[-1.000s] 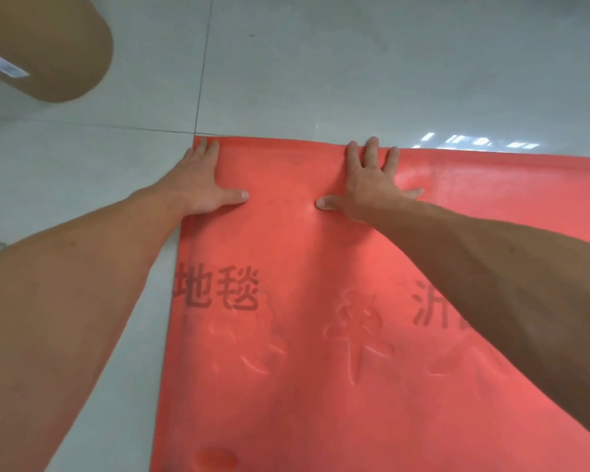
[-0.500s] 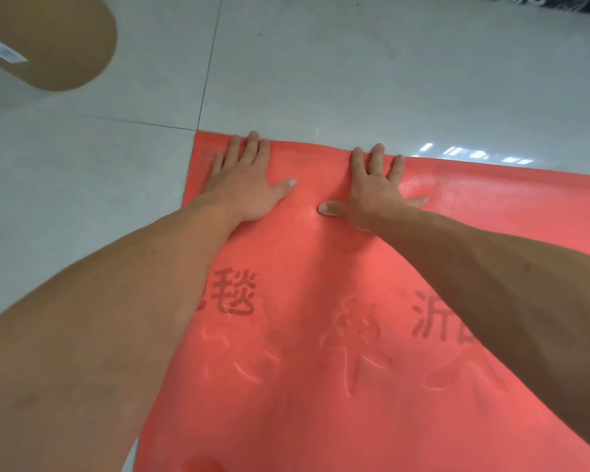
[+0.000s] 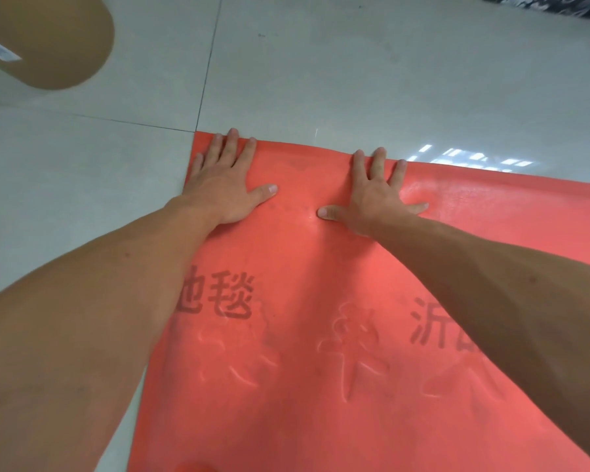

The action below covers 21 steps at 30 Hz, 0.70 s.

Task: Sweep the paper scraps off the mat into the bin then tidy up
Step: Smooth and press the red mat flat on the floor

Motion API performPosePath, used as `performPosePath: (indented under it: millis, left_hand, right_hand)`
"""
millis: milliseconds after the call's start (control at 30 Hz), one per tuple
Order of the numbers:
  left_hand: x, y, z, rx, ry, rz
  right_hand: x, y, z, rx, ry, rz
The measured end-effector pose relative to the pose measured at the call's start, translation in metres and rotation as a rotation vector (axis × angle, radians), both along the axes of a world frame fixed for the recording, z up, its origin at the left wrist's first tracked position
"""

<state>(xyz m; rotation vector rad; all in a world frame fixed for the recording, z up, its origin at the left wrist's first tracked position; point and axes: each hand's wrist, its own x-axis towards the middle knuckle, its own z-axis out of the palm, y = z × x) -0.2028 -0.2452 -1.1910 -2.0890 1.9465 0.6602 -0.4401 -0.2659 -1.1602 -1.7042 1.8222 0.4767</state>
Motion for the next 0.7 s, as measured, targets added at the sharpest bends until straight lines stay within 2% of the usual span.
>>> performPosePath:
  millis: [100, 267, 400, 467, 700]
  left_hand:
    - [-0.002, -0.003, 0.006, 0.020, 0.014, 0.009]
    - [-0.023, -0.012, 0.017, -0.039, -0.092, -0.054]
    - [-0.089, -0.010, 0.018, -0.095, 0.054, -0.211]
    - [-0.111, -0.013, 0.015, -0.093, 0.096, -0.186]
    - [-0.087, -0.011, 0.006, -0.117, 0.058, -0.195]
  right_hand:
    - [0.000, -0.001, 0.001, 0.004, -0.007, -0.008]
    - [-0.002, -0.001, -0.002, -0.005, -0.024, 0.005]
    - [-0.002, -0.002, -0.003, 0.004, -0.020, 0.033]
    - [-0.001, -0.002, -0.005, -0.003, -0.006, 0.035]
    - [-0.001, -0.003, -0.001, 0.011, -0.003, 0.043]
